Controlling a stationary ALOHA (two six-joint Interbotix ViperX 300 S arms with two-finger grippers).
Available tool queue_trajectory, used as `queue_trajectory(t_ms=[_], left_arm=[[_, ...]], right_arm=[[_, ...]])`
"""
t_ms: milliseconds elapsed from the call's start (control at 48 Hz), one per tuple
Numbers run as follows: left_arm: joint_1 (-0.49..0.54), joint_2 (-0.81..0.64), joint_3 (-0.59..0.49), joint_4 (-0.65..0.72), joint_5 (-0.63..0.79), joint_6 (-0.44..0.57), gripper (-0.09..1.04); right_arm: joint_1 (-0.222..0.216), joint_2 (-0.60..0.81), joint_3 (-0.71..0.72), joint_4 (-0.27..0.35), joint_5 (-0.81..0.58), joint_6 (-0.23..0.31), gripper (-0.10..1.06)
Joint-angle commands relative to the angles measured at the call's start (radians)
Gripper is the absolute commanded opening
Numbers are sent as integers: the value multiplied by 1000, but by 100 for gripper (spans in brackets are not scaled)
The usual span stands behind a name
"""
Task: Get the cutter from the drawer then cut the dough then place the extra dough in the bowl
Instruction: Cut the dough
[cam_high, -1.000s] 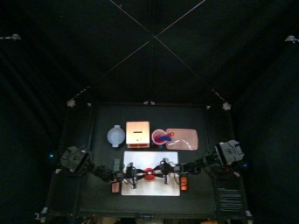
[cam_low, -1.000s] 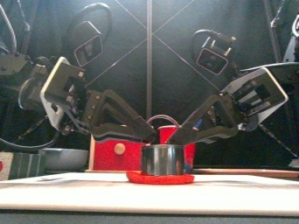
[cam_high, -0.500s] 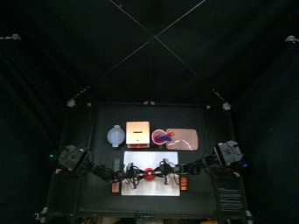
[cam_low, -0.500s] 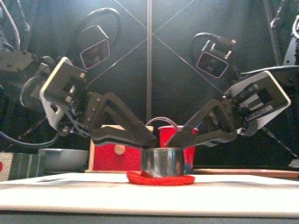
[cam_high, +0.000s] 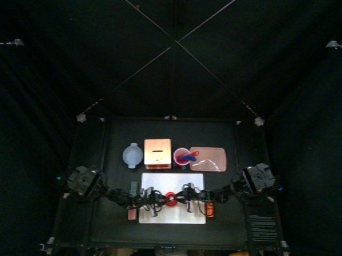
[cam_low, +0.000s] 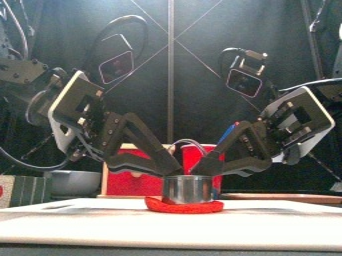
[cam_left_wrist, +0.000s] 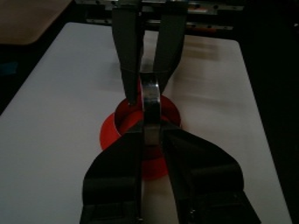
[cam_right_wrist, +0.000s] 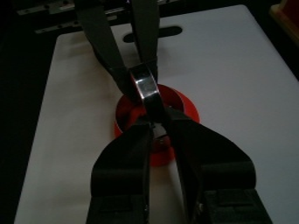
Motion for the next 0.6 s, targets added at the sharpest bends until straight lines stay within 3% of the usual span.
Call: queue_trajectory(t_ms=[21, 375, 604], left_arm=[[-25, 35, 11, -5, 77, -12, 56], [-18, 21, 20, -35, 77, -6, 56], [6, -29, 26, -35, 64, 20, 58]], right_arm=[[3, 61, 20, 21, 64, 3, 54], [6, 40, 6, 12, 67, -12, 54], [14, -6, -15, -46, 81, -15, 54]])
